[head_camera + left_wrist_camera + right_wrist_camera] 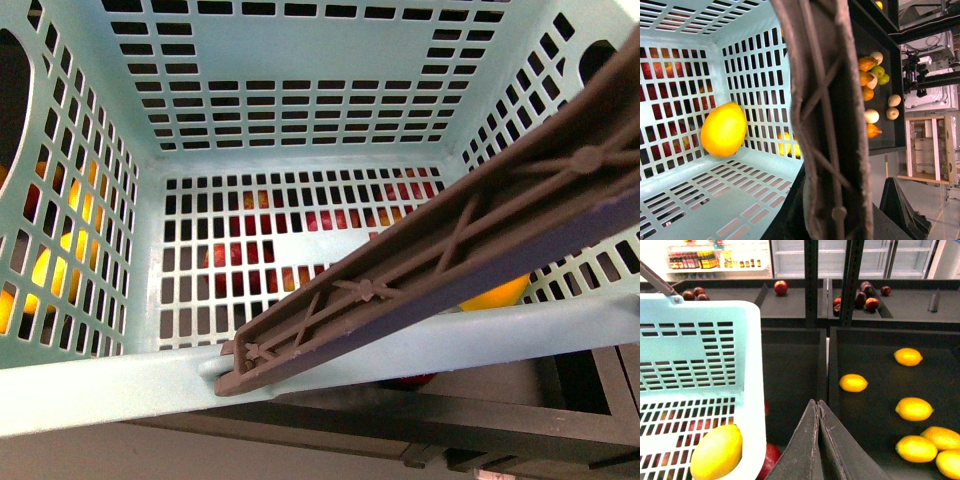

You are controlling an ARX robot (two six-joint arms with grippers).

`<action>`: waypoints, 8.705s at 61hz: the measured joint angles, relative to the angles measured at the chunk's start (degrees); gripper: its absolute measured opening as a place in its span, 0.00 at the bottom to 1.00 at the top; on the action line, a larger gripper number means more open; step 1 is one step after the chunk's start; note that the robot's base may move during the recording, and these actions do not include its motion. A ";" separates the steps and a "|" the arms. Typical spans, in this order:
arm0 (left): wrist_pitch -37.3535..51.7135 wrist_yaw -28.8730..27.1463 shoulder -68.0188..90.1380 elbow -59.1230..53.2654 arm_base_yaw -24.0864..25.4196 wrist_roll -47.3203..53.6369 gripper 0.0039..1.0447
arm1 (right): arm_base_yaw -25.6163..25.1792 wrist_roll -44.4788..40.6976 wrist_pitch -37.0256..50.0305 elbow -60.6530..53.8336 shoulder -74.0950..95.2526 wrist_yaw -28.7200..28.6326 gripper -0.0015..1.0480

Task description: Pick lemon and mango into basket

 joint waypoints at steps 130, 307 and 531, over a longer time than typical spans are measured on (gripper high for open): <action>0.07 -0.02 -0.28 0.00 -0.13 0.04 0.05 | 0.17 -0.13 -0.26 -0.68 -3.21 0.04 0.92; 0.09 0.02 -0.31 0.00 -0.02 0.04 0.05 | -14.43 16.72 16.22 72.57 143.29 5.14 0.79; 0.04 0.20 -0.15 0.00 0.00 -0.13 0.05 | 0.39 -0.04 26.27 2.64 28.46 0.15 0.02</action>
